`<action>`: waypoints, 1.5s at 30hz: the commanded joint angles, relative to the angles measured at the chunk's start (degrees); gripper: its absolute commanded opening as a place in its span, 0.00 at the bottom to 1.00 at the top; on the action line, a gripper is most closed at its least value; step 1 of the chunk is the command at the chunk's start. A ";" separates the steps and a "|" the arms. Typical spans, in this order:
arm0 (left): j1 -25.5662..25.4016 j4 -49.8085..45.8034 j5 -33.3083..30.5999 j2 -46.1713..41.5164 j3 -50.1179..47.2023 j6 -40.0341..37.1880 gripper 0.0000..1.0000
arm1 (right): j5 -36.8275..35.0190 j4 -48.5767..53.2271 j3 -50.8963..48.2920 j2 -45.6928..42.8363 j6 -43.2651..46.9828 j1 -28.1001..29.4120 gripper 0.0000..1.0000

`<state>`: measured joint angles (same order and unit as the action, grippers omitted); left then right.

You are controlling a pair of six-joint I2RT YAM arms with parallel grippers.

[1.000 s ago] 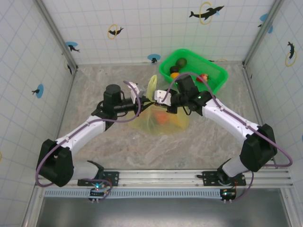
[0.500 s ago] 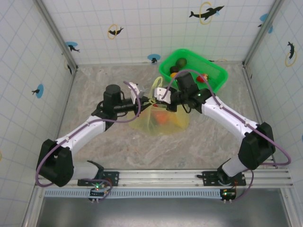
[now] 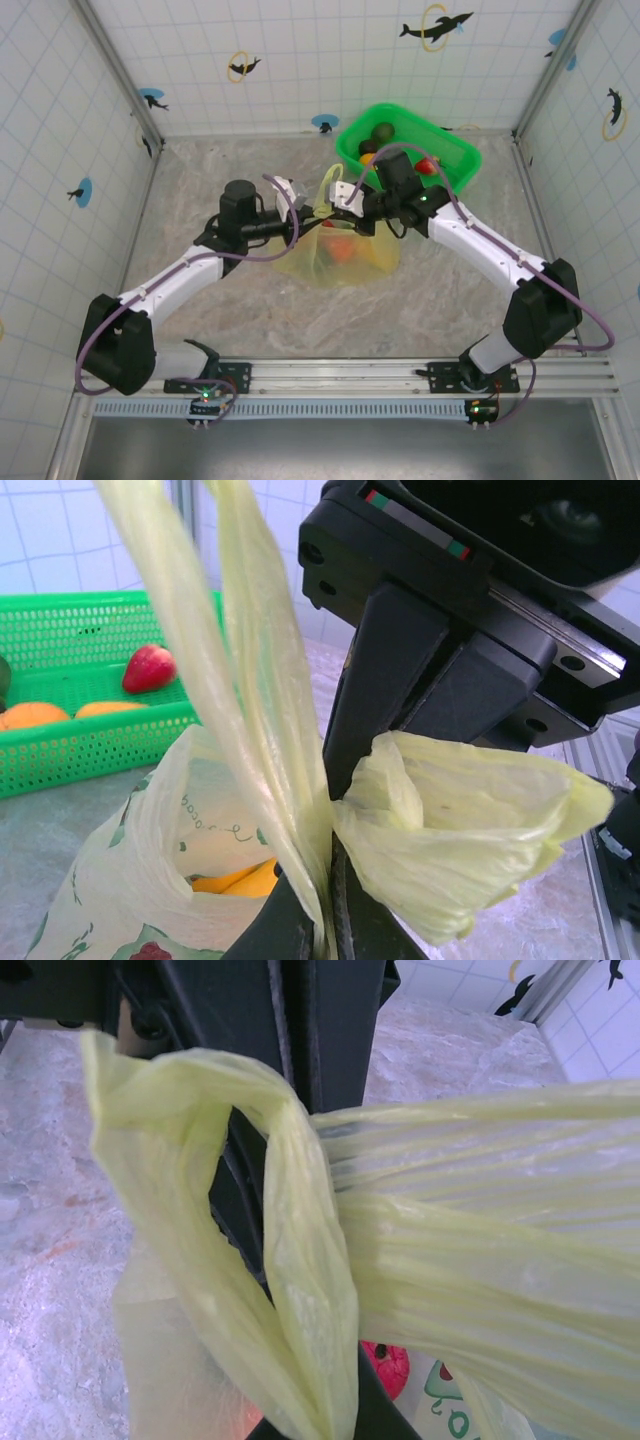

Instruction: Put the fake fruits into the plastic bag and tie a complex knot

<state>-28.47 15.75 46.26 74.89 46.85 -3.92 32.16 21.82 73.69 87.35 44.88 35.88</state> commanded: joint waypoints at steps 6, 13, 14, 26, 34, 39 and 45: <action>-0.53 -1.17 2.14 -1.59 -0.88 -4.13 0.13 | 3.43 1.40 2.82 0.45 -2.20 -1.32 0.00; -1.15 -1.03 2.01 -2.03 -1.20 -4.87 0.26 | 3.98 2.10 3.45 2.06 -2.72 -0.30 0.00; -1.16 -0.81 1.73 -2.03 -1.31 -4.70 0.27 | 3.95 2.60 3.81 2.44 -2.61 -0.03 0.00; -1.61 1.14 1.48 -2.21 -2.04 -3.44 0.35 | 3.94 3.49 5.41 4.58 -2.73 2.38 0.00; -1.62 1.72 1.82 -2.25 -2.19 -3.20 0.12 | 4.19 3.76 6.13 4.84 -2.97 2.96 0.00; -1.66 2.94 1.97 -2.89 -2.88 -2.87 0.03 | 3.71 4.03 5.59 4.25 -2.79 2.80 0.00; -1.66 5.07 2.86 -3.66 -3.69 -1.97 0.07 | 2.72 2.99 4.64 3.77 -2.78 2.88 0.00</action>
<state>-29.30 16.56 47.07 73.01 43.07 -13.13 36.42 30.46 77.56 91.24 38.57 37.39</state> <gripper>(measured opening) 0.119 0.048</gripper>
